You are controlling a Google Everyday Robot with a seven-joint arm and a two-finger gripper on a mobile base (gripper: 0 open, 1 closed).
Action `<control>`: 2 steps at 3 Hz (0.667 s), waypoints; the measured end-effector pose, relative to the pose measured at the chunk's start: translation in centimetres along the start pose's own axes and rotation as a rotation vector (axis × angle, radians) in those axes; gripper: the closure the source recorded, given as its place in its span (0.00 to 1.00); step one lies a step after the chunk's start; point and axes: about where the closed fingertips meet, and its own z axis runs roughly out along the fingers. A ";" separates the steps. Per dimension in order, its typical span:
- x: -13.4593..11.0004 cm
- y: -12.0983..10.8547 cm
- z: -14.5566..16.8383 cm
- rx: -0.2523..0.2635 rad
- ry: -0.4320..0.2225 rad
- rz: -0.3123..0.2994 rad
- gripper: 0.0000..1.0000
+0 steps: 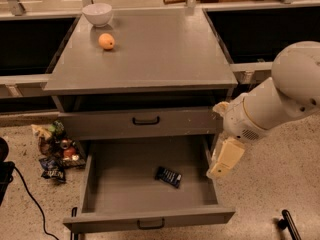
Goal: Pick rxbar blueberry from middle drawer and place on counter
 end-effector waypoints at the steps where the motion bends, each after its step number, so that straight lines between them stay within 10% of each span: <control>1: 0.9 -0.3 1.8 -0.006 -0.001 0.009 0.00; 2: 3.0 -0.1 7.5 -0.024 0.004 -0.007 0.00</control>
Offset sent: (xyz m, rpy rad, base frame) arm 0.0331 0.0110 -0.1645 0.0049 0.0011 0.0159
